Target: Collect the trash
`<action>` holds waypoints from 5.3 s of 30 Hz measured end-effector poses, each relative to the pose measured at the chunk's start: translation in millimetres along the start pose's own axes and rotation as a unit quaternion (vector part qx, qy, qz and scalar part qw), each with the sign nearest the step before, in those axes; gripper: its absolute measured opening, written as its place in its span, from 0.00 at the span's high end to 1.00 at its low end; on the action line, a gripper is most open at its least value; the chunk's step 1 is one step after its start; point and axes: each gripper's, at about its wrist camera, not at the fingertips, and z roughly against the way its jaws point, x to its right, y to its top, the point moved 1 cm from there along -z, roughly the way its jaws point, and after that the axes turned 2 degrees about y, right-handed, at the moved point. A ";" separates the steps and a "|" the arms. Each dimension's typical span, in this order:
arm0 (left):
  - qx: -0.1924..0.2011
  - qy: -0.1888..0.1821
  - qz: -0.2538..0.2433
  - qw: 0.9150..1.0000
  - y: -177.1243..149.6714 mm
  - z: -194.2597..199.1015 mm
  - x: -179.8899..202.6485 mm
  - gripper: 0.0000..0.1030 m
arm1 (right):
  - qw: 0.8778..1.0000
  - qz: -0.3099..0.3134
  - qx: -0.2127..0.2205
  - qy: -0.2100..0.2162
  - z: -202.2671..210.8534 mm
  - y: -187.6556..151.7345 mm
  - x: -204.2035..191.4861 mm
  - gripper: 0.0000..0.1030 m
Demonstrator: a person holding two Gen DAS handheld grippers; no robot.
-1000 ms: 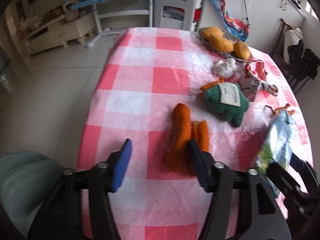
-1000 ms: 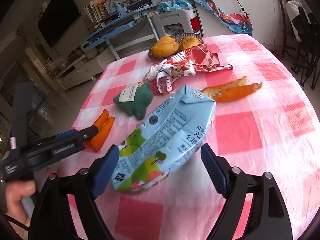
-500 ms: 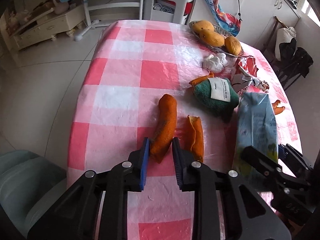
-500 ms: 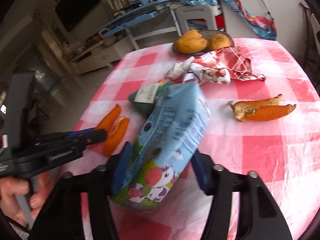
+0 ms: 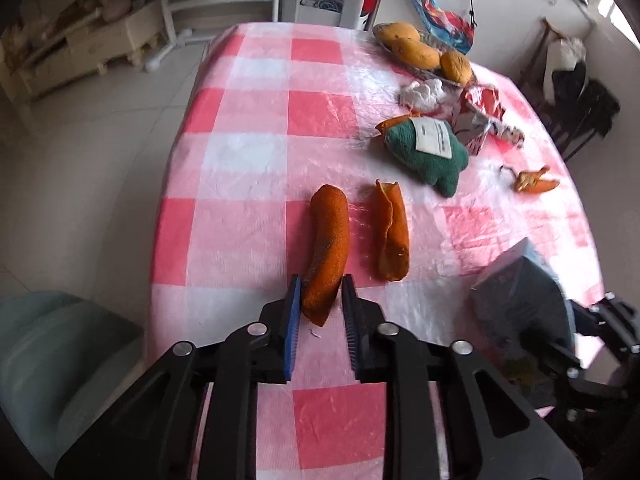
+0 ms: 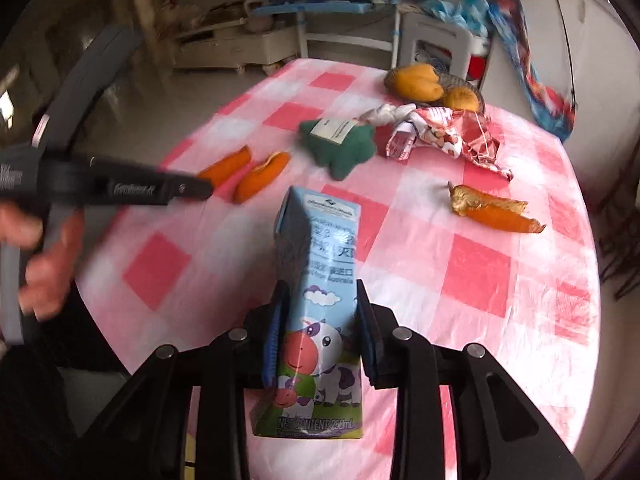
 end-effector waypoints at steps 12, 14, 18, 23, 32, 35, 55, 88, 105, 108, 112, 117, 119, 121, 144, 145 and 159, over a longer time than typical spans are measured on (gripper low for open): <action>0.041 0.037 -0.002 0.998 3.7 7.5 0.3 0.85 | 0.993 -0.095 0.046 0.053 7.2 -3.9 28.1 0.69; 0.054 0.034 0.006 0.998 2.9 14.6 -2.1 0.86 | 0.990 -0.105 0.062 0.064 12.3 -3.1 29.1 0.69; 0.084 0.018 0.030 0.996 1.5 32.6 -9.5 0.86 | 0.983 -0.117 0.097 0.104 22.6 -2.2 25.6 0.69; 0.113 -0.003 0.052 0.992 -3.6 53.3 -15.9 0.86 | 0.976 -0.106 0.111 0.152 27.9 -3.5 11.2 0.69; 0.148 -0.002 0.080 0.986 -25.0 86.5 -36.3 0.86 | 0.970 -0.023 0.084 0.226 36.0 -18.1 -41.7 0.69; 0.148 -0.006 0.092 0.985 -36.6 91.8 -42.8 0.86 | 0.969 0.010 0.058 0.241 35.1 -34.1 -65.6 0.69; 0.096 -0.023 0.001 0.995 -140.6 97.0 12.8 0.86 | 0.986 -0.017 0.062 0.154 59.3 -78.3 -57.6 0.34; 0.220 0.112 0.023 0.969 -112.9 139.5 13.3 0.15 | 0.988 -0.089 0.120 0.046 65.4 -77.7 -33.8 0.23; 0.184 0.101 0.050 0.976 -117.0 115.9 2.3 0.13 | 0.991 0.016 0.132 -0.015 54.8 -69.5 -73.4 0.18; 0.183 0.104 0.046 0.976 -117.5 115.0 4.0 0.13 | 0.990 0.040 0.136 -0.020 55.8 -70.5 -80.8 0.18; 0.183 0.106 0.044 0.976 -118.2 114.0 5.2 0.13 | 0.989 0.052 0.137 -0.022 55.9 -70.8 -85.6 0.18; 0.184 0.106 0.044 0.976 -118.2 113.6 5.6 0.13 | 0.989 0.049 0.139 -0.023 55.9 -70.0 -84.9 0.18; 0.183 0.105 0.044 0.976 -117.9 113.8 5.4 0.13 | 0.989 0.048 0.139 -0.023 55.7 -69.9 -85.4 0.18; 0.182 0.105 0.044 0.977 -117.9 112.8 5.5 0.13 | 0.989 0.050 0.138 -0.023 55.3 -69.8 -85.8 0.18; 0.179 0.104 0.041 0.978 -119.1 109.9 9.4 0.13 | 0.989 0.053 0.135 -0.022 52.8 -71.0 -88.0 0.18; 0.179 0.104 0.041 0.977 -118.7 110.3 9.3 0.13 | 0.989 0.054 0.135 -0.022 52.8 -71.0 -88.0 0.18; 0.177 0.104 0.041 0.978 -118.9 107.8 10.3 0.12 | 0.989 0.055 0.135 -0.022 51.3 -72.1 -90.0 0.18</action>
